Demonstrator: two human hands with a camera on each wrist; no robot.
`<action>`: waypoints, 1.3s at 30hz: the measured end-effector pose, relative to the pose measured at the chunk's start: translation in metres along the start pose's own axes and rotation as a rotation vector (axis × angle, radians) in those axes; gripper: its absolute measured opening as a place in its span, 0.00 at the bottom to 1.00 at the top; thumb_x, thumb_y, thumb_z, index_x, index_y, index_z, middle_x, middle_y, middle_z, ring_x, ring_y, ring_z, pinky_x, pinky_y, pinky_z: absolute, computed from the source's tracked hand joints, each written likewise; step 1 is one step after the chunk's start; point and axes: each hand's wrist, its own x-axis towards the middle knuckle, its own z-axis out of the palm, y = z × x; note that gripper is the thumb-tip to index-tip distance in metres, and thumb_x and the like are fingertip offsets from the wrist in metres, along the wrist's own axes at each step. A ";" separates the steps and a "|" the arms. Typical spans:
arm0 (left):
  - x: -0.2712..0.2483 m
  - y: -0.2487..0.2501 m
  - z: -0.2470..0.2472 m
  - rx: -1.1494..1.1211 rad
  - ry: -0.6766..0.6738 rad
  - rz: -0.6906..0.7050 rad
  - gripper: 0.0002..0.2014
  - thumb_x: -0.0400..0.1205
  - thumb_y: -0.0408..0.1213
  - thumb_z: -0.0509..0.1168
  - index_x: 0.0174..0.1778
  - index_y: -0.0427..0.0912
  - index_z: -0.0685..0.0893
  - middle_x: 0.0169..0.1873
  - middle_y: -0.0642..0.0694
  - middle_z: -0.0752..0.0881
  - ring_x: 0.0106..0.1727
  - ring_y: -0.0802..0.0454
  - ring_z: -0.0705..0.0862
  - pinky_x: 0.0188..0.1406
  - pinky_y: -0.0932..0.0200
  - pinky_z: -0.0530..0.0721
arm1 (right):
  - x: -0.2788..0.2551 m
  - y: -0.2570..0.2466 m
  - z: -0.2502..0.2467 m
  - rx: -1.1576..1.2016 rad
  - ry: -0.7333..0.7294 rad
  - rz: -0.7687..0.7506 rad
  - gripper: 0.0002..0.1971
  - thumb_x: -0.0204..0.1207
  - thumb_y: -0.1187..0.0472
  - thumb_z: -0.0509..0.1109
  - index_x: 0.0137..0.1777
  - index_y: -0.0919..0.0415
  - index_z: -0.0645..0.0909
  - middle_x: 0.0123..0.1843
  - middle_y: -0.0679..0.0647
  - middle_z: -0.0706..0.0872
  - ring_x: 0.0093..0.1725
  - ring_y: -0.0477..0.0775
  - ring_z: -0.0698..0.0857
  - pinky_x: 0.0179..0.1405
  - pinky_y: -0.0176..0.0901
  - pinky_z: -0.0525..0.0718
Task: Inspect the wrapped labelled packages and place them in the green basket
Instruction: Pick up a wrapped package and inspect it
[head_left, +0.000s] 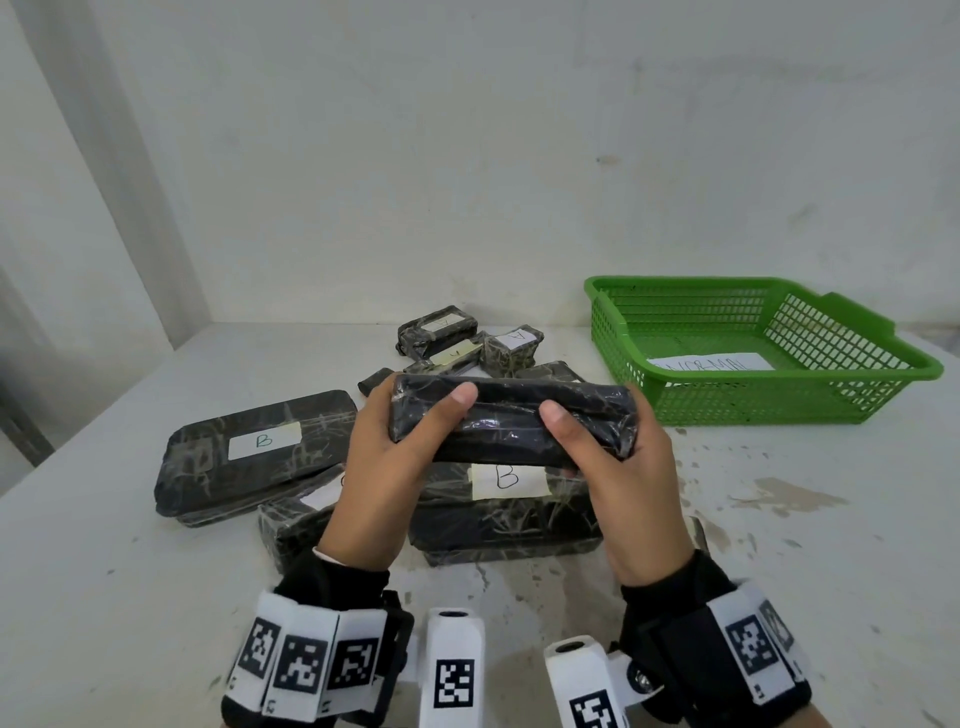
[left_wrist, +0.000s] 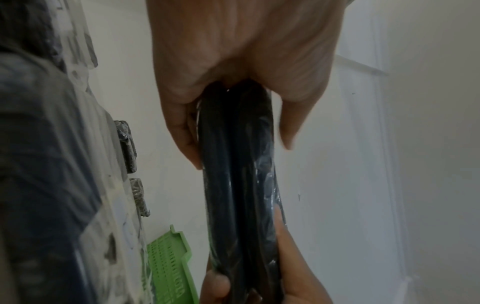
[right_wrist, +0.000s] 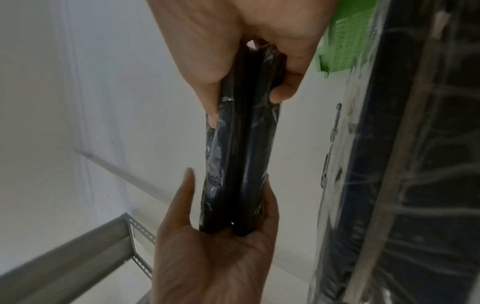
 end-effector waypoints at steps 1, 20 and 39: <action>0.000 -0.001 0.000 0.003 -0.013 -0.003 0.27 0.68 0.50 0.80 0.59 0.40 0.84 0.53 0.42 0.92 0.57 0.44 0.90 0.64 0.40 0.84 | 0.001 0.001 -0.001 -0.005 0.002 -0.006 0.23 0.69 0.52 0.82 0.62 0.58 0.83 0.57 0.52 0.91 0.59 0.52 0.89 0.67 0.61 0.83; 0.002 -0.007 0.002 0.050 0.024 -0.001 0.25 0.72 0.47 0.76 0.62 0.39 0.84 0.55 0.43 0.91 0.59 0.44 0.89 0.67 0.39 0.82 | 0.002 0.002 -0.001 -0.062 0.027 -0.031 0.16 0.72 0.52 0.77 0.56 0.58 0.85 0.52 0.51 0.92 0.55 0.49 0.90 0.61 0.51 0.86; 0.004 -0.006 -0.003 -0.056 0.024 -0.063 0.48 0.66 0.71 0.74 0.77 0.45 0.74 0.76 0.42 0.78 0.76 0.44 0.77 0.76 0.36 0.74 | 0.007 0.005 -0.001 -0.060 0.094 0.062 0.52 0.64 0.19 0.63 0.77 0.61 0.73 0.72 0.56 0.83 0.72 0.55 0.81 0.75 0.60 0.77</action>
